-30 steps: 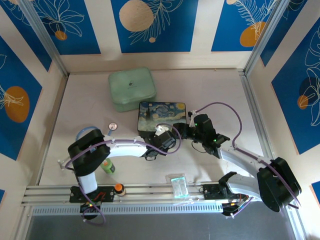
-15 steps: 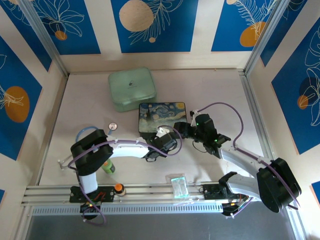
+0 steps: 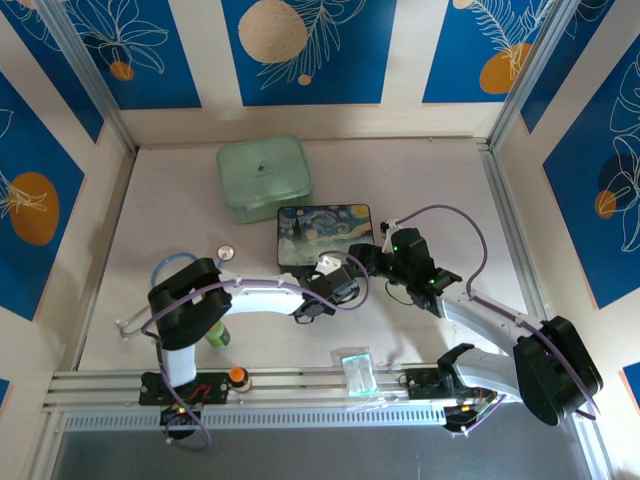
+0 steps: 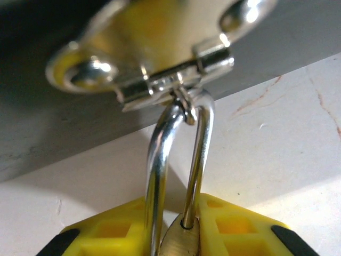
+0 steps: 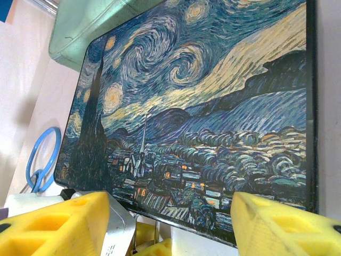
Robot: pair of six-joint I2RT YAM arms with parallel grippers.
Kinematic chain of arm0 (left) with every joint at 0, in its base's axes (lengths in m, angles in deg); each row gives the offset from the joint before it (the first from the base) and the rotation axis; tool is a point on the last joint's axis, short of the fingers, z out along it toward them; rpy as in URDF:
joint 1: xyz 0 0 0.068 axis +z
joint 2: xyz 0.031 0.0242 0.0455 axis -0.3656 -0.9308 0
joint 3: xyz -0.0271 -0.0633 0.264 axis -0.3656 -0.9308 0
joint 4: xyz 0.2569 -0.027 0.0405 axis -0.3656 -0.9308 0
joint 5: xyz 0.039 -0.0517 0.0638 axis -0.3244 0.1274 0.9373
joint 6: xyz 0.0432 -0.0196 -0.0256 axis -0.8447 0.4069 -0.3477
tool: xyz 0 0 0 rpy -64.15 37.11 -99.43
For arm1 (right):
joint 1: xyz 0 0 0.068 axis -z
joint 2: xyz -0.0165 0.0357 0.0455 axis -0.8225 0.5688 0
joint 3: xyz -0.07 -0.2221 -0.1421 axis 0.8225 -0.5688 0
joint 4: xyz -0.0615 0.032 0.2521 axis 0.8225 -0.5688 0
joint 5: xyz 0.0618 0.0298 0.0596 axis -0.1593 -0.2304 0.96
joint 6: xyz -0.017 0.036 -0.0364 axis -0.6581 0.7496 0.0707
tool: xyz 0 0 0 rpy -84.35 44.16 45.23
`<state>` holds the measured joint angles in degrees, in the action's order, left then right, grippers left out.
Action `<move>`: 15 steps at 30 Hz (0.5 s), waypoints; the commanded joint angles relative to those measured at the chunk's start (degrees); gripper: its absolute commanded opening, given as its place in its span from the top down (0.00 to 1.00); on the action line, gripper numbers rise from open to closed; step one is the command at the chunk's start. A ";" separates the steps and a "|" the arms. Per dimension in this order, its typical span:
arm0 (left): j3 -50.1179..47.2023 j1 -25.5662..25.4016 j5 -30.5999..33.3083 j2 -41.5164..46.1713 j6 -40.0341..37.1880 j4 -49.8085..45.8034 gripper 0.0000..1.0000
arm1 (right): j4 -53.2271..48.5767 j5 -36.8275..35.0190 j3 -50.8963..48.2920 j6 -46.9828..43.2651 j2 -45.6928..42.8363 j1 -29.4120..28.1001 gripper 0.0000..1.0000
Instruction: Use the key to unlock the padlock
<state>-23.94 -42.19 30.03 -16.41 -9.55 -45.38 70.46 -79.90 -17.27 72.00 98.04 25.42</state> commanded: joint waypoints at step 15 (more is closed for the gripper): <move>3.08 -2.57 10.55 -6.70 1.06 -21.55 0.84 | -8.95 1.01 -3.75 0.86 2.03 0.77 0.35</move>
<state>-18.85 -45.41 37.48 -20.21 -8.26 -53.01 71.56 -80.16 -17.66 71.98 98.04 25.86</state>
